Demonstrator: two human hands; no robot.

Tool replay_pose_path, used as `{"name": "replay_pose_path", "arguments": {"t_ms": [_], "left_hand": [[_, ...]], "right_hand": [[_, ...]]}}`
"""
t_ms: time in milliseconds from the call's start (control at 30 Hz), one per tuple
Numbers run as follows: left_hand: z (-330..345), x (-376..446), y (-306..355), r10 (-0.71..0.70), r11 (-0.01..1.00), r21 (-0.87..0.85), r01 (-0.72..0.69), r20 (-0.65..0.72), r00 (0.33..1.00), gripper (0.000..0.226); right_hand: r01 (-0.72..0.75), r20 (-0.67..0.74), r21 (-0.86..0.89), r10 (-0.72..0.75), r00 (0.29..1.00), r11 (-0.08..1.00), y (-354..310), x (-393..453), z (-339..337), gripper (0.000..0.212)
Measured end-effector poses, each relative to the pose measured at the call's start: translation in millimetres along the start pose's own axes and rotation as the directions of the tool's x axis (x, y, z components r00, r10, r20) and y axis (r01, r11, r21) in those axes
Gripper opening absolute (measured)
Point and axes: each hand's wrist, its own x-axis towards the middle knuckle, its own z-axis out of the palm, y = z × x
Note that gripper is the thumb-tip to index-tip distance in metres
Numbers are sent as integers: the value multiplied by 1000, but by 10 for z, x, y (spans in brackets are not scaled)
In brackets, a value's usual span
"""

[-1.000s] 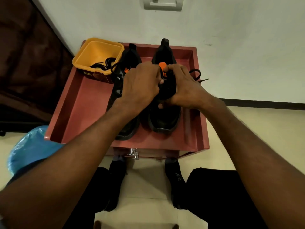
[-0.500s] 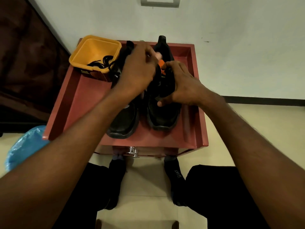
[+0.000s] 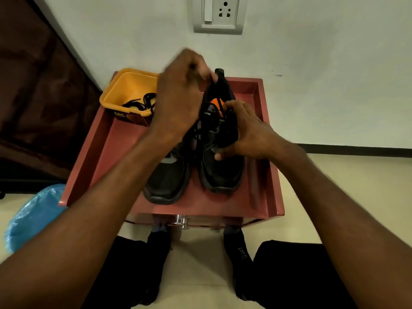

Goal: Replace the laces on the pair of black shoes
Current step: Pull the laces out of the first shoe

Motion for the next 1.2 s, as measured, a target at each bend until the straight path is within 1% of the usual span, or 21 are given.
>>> {"name": "replay_pose_path", "arguments": {"t_ms": [33,67,100,133,200,267,300,367,433,600,633,700,767,800,833,900,933,1033,1067,1133,1200], "left_hand": [[-30,32,53,-50,978,-206,44,-23,999,16],[-50,44,74,-97,950,-300,84,-29,995,16],[-46,42,63,-138,950,-286,127,-18,990,14],[-29,20,12,-159,972,-176,157,0,987,11],[30,-44,-180,-143,963,244,114,103,984,7],[121,-124,-344,-176,812,584,-9,259,950,16],[170,-156,-381,-214,739,672,-42,294,931,19],[221,-215,-372,-218,692,720,-60,287,933,20],[209,-232,-357,-151,732,678,-71,263,953,9],[97,-143,-294,-59,820,572,-8,98,993,18],[48,-71,-237,-32,884,468,12,36,999,16],[-73,64,-108,-41,997,61,44,-55,998,16],[-189,115,-35,-129,944,-314,100,-70,989,16],[-204,99,-42,-198,900,-405,161,-51,979,15],[-196,85,-87,-260,890,-395,227,-33,965,15],[-144,47,-237,-284,955,-89,284,9,959,14],[-115,15,-312,-248,964,110,240,65,967,10],[-20,-104,-408,-109,869,492,-55,300,948,11],[11,-135,-412,-98,811,574,-112,323,941,10],[73,-177,-408,-94,743,657,-124,285,954,13],[97,-173,-433,-94,779,625,-57,206,974,21]], "right_hand": [[4,-3,-6,-5,1000,1000,5,-1,5,119],[9,-4,-16,-9,1000,1000,6,4,11,118],[10,0,-24,-10,1000,1000,-1,13,16,118],[7,4,-30,-7,1000,1000,-5,21,18,118],[4,16,-27,-3,1000,1000,-12,37,23,120],[8,30,-7,-8,1000,1000,-16,46,24,123],[9,31,8,-10,999,1000,-15,45,23,124],[17,33,24,-17,999,1000,-11,43,31,125],[31,32,25,-32,999,999,-3,37,28,124],[39,27,56,-41,999,998,28,32,-4,114],[33,27,74,-35,999,997,32,32,-7,112],[30,20,97,-32,999,995,39,30,-9,110],[31,12,93,-32,999,995,40,37,-1,111],[31,10,85,-32,999,996,38,40,1,111],[32,11,84,-33,999,996,34,44,2,111],[35,11,105,-36,999,994,25,48,1,111],[37,8,108,-38,999,993,24,49,0,110],[44,-10,75,-44,999,996,30,50,-2,112],[49,-15,67,-48,999,997,34,51,-2,111],[55,-20,61,-53,998,997,36,50,-5,109],[58,-19,59,-57,998,997,42,48,-14,107]]}}
